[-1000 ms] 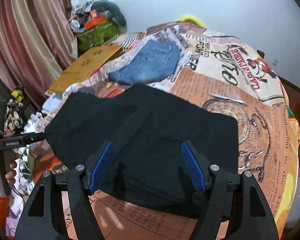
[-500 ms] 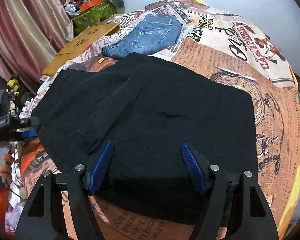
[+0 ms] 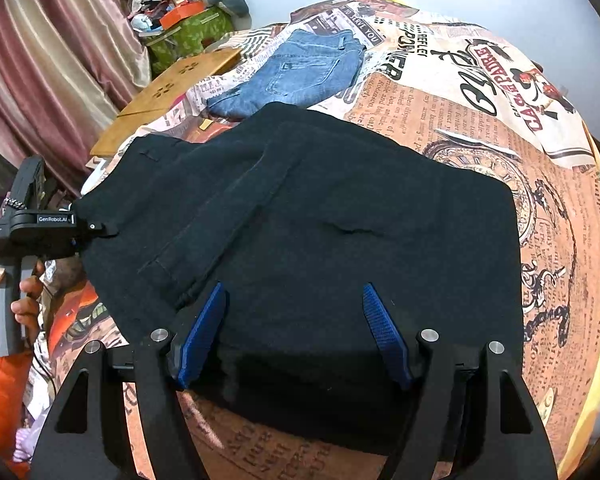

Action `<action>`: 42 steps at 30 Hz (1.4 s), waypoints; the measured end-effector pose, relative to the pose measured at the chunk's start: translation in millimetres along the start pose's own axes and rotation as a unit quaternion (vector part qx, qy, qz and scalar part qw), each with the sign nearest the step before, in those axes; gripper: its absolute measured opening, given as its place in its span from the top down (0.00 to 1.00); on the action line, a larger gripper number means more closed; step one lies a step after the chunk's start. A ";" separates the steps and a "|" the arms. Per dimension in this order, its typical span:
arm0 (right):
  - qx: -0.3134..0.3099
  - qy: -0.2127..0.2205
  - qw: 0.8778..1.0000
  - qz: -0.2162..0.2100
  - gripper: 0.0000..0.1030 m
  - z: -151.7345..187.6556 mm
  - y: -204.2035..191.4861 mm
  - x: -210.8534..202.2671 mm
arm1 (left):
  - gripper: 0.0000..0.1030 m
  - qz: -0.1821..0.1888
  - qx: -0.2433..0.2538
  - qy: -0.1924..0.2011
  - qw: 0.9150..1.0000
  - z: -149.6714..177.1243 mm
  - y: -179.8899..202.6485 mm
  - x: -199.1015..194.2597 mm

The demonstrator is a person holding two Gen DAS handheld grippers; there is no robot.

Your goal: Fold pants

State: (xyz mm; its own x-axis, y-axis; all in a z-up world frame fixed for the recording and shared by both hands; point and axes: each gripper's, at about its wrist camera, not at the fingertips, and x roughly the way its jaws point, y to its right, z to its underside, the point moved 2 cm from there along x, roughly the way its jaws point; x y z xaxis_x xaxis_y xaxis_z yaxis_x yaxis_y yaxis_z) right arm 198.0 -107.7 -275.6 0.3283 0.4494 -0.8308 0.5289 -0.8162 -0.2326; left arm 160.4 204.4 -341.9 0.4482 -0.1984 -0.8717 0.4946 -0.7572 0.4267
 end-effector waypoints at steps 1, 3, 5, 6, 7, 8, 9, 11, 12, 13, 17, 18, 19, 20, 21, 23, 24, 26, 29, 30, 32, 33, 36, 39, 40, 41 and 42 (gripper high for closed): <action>0.002 0.001 1.000 -0.001 0.34 0.2 0.9 -1.4 | 0.83 -0.004 0.010 0.011 1.000 -1.0 4.7 -6.7; 0.004 0.006 1.000 -0.001 0.34 0.8 3.4 -6.3 | 0.84 0.001 0.030 0.035 0.999 -4.7 19.0 -24.8; 0.010 0.014 1.000 0.001 0.34 2.1 7.8 -14.6 | 0.84 0.011 0.048 0.058 0.997 -8.9 35.5 -43.5; 0.013 0.018 1.000 0.002 0.34 2.5 10.4 -17.9 | 0.84 0.015 0.058 0.068 0.996 -10.9 43.7 -52.1; 0.019 0.024 1.000 0.005 0.34 3.6 15.0 -23.7 | 0.84 0.021 0.070 0.078 0.994 -13.3 55.6 -60.8; 0.027 0.030 0.999 0.006 0.34 4.3 19.7 -28.8 | 0.84 0.029 0.087 0.092 0.992 -14.6 70.1 -71.7; 0.034 0.035 0.999 0.007 0.34 5.6 24.2 -33.6 | 0.84 0.031 0.103 0.102 0.989 -16.0 83.3 -78.9; 0.054 0.048 0.997 0.013 0.34 10.0 37.9 -46.4 | 0.84 0.026 0.137 0.124 0.982 -16.6 111.4 -90.6; 0.064 0.054 0.996 0.017 0.34 11.9 45.1 -51.7 | 0.84 0.024 0.155 0.133 0.979 -15.5 124.1 -95.3; 0.071 0.058 0.996 0.020 0.34 13.8 50.2 -56.3 | 0.84 0.024 0.167 0.140 0.976 -15.2 135.0 -98.0; 0.107 0.073 0.991 0.041 0.34 27.7 79.4 -74.4 | 0.85 0.044 0.211 0.164 0.963 -10.8 186.2 -110.8; 0.119 0.075 0.989 0.047 0.34 33.5 89.0 -77.9 | 0.86 0.049 0.218 0.165 0.961 -9.1 196.8 -110.8; 0.126 0.075 0.988 0.051 0.34 36.9 94.0 -79.9 | 0.86 0.057 0.227 0.167 0.958 -7.0 207.6 -112.7; 0.138 0.073 0.986 0.056 0.34 42.7 102.5 -80.8 | 0.86 0.064 0.236 0.168 0.955 -5.2 221.1 -113.7; 0.146 0.070 0.985 0.061 0.34 46.9 109.2 -80.5 | 0.86 0.071 0.248 0.167 0.952 -3.0 236.8 -112.3; 0.155 0.061 0.984 0.063 0.34 57.4 118.3 -78.9 | 0.87 0.083 0.266 0.163 0.946 1.4 261.7 -108.6; 0.159 0.052 0.984 0.063 0.34 62.2 121.9 -74.7 | 0.87 0.088 0.278 0.160 0.943 5.3 274.9 -105.8; 0.167 0.035 0.984 0.052 0.34 71.1 125.8 -63.7 | 0.87 0.096 0.299 0.153 0.937 14.8 298.8 -97.6; 0.171 0.025 0.984 0.037 0.34 78.8 126.4 -55.7 | 0.87 0.108 0.336 0.128 0.927 36.8 333.1 -76.4; 0.169 0.030 0.984 0.038 0.34 79.1 124.3 -56.2 | 0.87 0.111 0.348 0.116 0.924 46.7 341.2 -66.7; 0.164 0.030 0.985 0.036 0.34 79.0 124.5 -57.9 | 0.87 0.118 0.369 0.083 0.918 68.8 354.7 -43.2; 0.163 0.031 0.986 0.034 0.34 79.2 124.6 -58.9 | 0.87 0.119 0.379 0.064 0.916 78.6 358.5 -30.7; 0.161 0.029 0.986 0.029 0.34 83.6 124.1 -59.7 | 0.87 0.100 0.413 0.003 0.905 115.0 360.5 13.5; 0.162 0.028 0.986 0.028 0.34 88.6 124.7 -59.4 | 0.87 0.067 0.448 -0.033 0.891 146.7 356.5 47.1; 0.163 0.029 0.986 0.028 0.34 89.7 125.0 -60.2 | 0.87 0.058 0.456 -0.039 0.887 154.4 354.3 52.8; 0.165 0.029 0.985 0.027 0.34 91.2 125.5 -61.2 | 0.87 0.053 0.463 -0.043 0.884 160.4 351.1 55.2; 0.168 0.030 0.985 0.026 0.34 92.3 126.0 -61.8 | 0.87 0.050 0.470 -0.044 0.880 164.2 349.2 54.9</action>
State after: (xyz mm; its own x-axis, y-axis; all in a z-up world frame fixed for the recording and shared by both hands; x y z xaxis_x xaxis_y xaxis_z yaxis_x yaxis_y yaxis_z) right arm 172.1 -271.8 -300.2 0.3984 0.4162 -0.8173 0.2250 -0.9083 -0.3528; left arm 235.5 -173.1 -280.4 0.3748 -0.3093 -0.8740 -0.3970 -0.9054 0.1502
